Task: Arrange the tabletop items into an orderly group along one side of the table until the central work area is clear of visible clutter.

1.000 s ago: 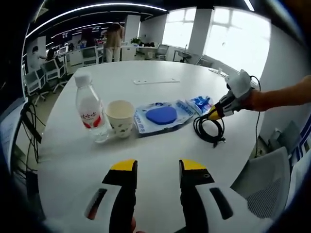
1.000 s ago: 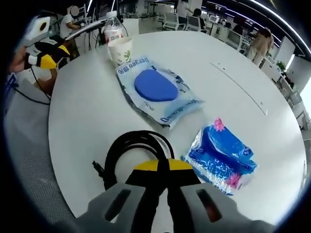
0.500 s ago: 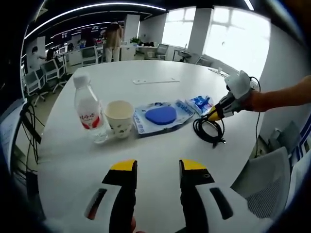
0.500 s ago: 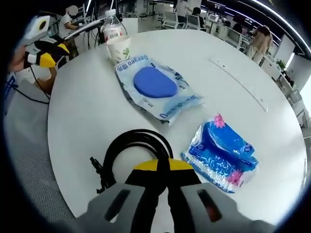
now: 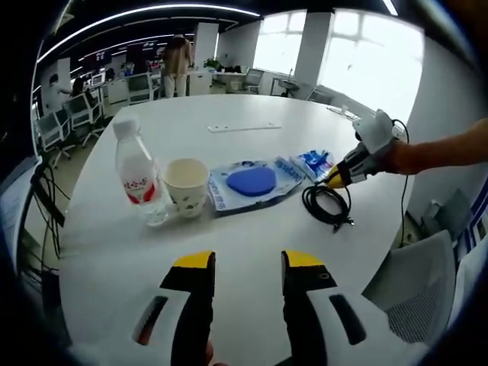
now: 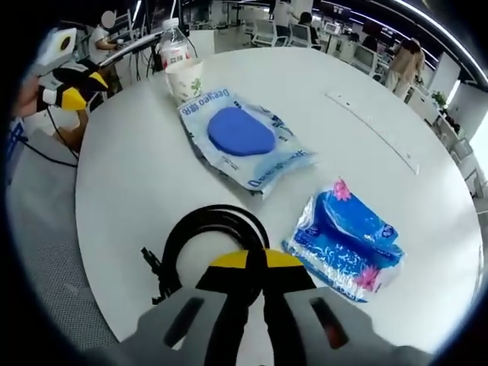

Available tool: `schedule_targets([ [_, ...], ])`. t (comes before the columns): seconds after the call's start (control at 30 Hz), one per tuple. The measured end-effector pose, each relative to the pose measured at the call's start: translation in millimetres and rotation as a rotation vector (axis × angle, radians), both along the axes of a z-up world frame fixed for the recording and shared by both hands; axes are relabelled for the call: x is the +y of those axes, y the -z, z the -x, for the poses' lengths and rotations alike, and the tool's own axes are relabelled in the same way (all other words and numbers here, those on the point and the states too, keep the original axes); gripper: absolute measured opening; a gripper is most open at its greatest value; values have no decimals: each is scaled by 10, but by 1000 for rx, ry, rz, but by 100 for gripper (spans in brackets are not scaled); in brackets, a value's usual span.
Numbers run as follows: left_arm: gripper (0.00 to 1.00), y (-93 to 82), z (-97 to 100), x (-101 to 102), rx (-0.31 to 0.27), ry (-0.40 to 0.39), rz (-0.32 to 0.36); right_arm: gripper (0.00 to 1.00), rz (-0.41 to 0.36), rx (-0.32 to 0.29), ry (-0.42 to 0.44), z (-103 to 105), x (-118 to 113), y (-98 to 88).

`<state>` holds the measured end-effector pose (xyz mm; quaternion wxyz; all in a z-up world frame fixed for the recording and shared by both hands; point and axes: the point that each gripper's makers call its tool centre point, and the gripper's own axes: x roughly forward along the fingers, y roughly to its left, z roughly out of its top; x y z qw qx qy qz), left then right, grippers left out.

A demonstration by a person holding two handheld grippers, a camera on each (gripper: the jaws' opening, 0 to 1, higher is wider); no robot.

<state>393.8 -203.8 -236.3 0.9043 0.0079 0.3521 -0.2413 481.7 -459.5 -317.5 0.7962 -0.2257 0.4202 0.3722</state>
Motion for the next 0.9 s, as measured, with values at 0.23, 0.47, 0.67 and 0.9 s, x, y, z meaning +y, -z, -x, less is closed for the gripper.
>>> schedule_targets([
  [0.23,33,5,9,-15,2,4,2,4,-35,-21,25,-35,-36,-106],
  [0.47,33,3,11,-18,1,4,2,4,-73,-36,99,-79,-171,-164],
  [0.67,34,14,13,-44,4,10,2,4,-98,-52,172,-141,-330,-198],
  [0.9,34,11,-4,-79,3,15,3,4,-110,-64,263,-203,-518,-236],
])
